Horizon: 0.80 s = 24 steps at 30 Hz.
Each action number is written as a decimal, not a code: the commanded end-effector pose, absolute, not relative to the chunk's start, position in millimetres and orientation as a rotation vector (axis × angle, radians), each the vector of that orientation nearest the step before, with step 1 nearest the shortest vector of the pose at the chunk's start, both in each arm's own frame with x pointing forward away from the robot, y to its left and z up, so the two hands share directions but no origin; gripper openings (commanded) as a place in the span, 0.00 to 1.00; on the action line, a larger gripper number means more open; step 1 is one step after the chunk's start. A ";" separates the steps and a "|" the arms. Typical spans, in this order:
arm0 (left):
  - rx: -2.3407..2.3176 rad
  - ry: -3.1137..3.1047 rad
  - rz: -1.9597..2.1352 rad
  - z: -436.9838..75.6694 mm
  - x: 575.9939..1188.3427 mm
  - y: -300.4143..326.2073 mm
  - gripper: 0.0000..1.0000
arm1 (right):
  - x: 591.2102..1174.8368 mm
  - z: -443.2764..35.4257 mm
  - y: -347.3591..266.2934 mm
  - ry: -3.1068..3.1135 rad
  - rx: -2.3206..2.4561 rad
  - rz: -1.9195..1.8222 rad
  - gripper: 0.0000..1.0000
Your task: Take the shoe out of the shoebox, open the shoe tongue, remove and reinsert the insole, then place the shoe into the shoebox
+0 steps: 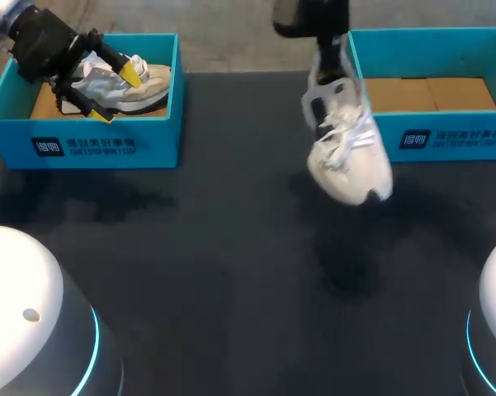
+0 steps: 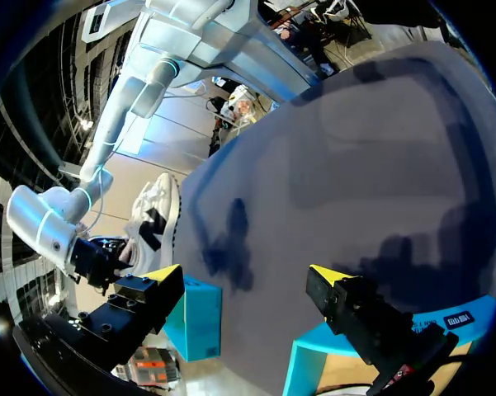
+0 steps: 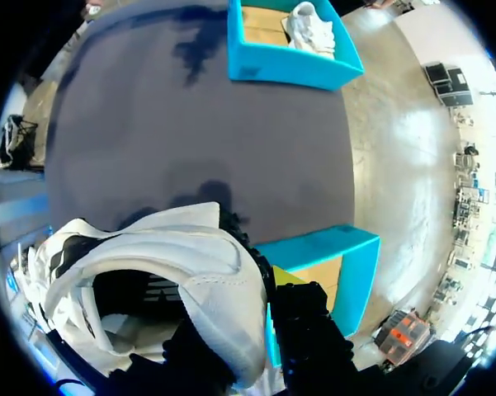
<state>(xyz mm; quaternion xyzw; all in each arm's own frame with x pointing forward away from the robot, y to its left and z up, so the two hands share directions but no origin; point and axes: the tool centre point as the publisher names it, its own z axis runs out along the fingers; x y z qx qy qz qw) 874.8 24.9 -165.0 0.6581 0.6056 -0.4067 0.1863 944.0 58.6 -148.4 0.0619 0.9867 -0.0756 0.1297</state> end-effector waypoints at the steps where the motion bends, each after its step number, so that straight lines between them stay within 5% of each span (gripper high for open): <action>1: 1.855 1.706 -1.144 -165.2 875.2 24.7 1.00 | 960.1 -146.0 33.1 2.906 0.161 -0.163 0.00; 24: 1.855 1.706 -1.144 -165.2 875.2 24.7 1.00 | 1019.6 -145.9 -45.5 2.882 0.200 -0.180 0.00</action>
